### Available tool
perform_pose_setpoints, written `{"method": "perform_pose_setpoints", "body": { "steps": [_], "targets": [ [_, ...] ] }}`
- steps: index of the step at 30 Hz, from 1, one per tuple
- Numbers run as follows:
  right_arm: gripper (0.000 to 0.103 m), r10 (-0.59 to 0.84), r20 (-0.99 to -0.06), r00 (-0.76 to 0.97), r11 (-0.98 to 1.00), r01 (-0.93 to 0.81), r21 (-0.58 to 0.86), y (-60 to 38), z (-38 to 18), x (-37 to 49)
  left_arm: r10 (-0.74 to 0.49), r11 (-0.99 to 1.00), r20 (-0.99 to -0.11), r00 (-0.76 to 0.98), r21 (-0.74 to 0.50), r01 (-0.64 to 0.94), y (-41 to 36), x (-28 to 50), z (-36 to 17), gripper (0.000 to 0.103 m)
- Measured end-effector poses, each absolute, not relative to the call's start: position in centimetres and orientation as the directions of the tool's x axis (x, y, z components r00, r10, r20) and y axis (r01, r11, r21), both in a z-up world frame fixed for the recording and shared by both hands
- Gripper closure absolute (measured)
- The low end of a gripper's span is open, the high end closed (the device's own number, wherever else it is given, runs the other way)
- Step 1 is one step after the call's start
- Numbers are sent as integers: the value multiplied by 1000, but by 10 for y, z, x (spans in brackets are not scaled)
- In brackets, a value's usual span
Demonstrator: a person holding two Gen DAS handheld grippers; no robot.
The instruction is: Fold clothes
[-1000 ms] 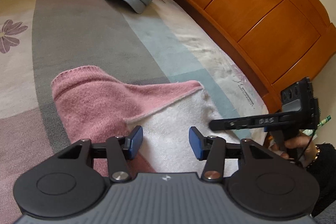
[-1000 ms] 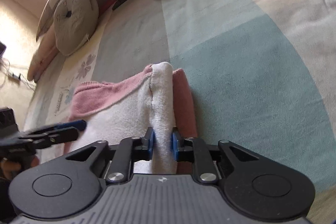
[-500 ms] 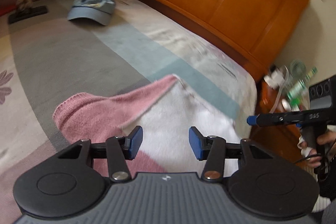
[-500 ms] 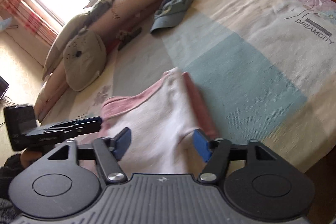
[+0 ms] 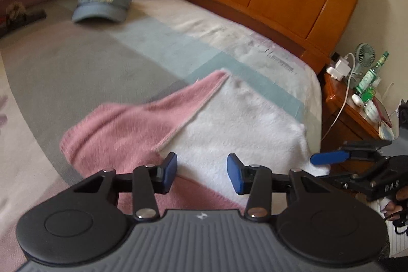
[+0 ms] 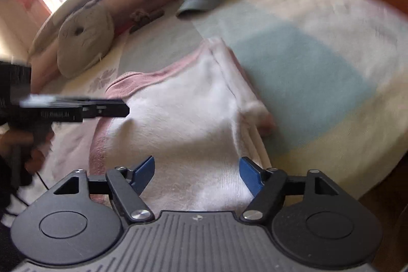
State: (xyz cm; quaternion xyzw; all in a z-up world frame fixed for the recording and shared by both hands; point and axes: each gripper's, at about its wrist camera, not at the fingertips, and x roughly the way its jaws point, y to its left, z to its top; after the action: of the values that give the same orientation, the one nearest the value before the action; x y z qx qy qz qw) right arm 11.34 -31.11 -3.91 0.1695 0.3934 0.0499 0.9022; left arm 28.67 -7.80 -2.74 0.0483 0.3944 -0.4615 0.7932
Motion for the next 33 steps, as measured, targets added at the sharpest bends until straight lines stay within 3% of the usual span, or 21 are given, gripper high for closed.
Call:
{"method": "perform_pose_setpoints", "body": {
  "steps": [5, 7, 9, 10, 12, 27, 33],
  "targets": [
    [18, 220, -651, 726, 975, -138, 175, -260, -15, 143, -658, 640, -664, 355, -244, 729, -49, 282, -10, 31],
    [18, 220, -660, 718, 975, -173, 136, -244, -21, 164, -627, 681, -671, 395, -226, 697, -35, 279, -10, 29],
    [16, 230, -726, 648, 970, -213, 117, -232, -44, 182, -605, 715, -681, 413, -235, 659, -18, 275, -13, 27],
    [6, 223, -759, 611, 971, -208, 118, -230, -58, 184, -594, 729, -685, 422, -238, 641, -11, 274, -14, 26],
    [0, 207, -757, 620, 975, -194, 107, -231, -65, 184, -568, 760, -695, 441, -238, 604, 4, 271, -16, 24],
    [0, 141, -798, 586, 986, -156, 60, -210, -46, 217, -480, 867, -711, 514, -294, 402, 70, 269, -27, 22],
    [1, 115, -768, 630, 992, -105, 63, -199, -38, 259, -452, 890, -724, 521, -323, 322, 88, 268, -35, 21]
  ]
}}
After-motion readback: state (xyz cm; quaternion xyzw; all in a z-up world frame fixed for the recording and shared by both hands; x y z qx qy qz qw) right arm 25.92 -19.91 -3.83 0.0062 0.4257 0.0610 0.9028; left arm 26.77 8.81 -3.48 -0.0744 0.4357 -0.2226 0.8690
